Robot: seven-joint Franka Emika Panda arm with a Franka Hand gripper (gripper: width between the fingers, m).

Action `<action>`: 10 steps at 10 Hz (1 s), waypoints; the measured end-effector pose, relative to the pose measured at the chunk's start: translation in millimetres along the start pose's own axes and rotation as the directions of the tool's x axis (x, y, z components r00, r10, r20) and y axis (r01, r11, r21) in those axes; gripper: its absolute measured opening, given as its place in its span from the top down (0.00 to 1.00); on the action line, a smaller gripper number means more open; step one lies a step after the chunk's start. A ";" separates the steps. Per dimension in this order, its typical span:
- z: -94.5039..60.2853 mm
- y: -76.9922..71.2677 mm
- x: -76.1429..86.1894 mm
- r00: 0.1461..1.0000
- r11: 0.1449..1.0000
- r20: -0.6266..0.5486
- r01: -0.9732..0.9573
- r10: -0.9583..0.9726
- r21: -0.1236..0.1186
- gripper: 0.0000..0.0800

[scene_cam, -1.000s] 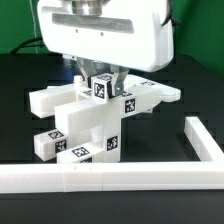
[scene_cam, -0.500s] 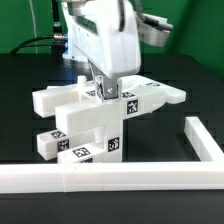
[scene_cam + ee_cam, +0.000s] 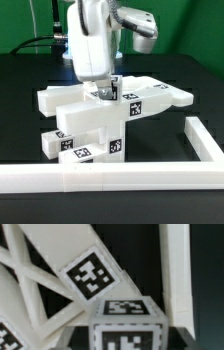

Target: Assemble chair

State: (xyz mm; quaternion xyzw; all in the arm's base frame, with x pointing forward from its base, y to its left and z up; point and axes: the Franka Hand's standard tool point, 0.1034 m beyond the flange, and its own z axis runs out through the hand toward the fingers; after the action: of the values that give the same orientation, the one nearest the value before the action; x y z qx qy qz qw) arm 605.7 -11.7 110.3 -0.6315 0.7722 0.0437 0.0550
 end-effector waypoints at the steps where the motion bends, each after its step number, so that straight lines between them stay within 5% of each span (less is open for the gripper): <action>1: 0.5 0.2 0.1 1.000 1.000 0.000 0.000 0.000 -0.001 0.64; 3: 0.8 0.5 0.4 0.999 0.999 -0.001 0.046 -0.046 -0.002 0.26; 4: 0.5 4.2 0.2 0.995 0.995 0.010 0.095 -0.095 -0.043 0.26; 10: -2.1 -0.9 1.2 0.842 0.842 0.021 0.539 -0.538 -0.037 0.19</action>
Offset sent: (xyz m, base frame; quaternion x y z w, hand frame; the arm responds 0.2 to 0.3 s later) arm 0.0046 -0.0051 0.0049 -0.0934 -0.0006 -0.1228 0.9880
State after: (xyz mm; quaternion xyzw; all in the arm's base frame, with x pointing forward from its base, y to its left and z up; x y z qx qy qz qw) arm 606.3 -13.3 112.2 -0.8237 0.5625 0.0455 0.0557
